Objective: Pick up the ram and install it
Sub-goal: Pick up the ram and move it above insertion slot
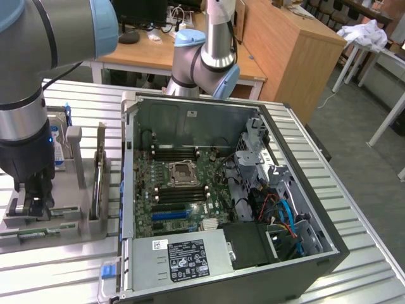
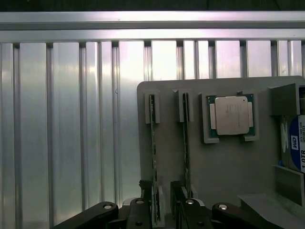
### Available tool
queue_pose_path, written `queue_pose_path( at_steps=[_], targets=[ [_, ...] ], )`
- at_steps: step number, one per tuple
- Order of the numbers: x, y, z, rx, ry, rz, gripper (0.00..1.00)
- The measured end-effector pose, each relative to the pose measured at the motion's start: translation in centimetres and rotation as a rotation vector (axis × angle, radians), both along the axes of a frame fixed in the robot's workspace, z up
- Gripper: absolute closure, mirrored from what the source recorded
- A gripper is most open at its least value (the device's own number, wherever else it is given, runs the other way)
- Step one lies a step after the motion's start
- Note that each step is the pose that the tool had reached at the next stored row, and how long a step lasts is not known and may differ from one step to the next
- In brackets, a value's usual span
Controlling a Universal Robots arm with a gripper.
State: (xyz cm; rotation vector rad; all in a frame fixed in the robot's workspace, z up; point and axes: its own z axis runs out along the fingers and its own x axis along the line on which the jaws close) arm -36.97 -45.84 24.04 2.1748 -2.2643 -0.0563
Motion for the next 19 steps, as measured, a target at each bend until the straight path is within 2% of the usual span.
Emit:
queue_pose_path(
  at_steps=[13,19],
  targets=[
    [0.0,-0.03,-1.56,0.0000,-0.0001,0.000,0.70],
    [0.0,-0.04,-1.73,-0.0002,0.0001,0.000,0.70]
  ],
)
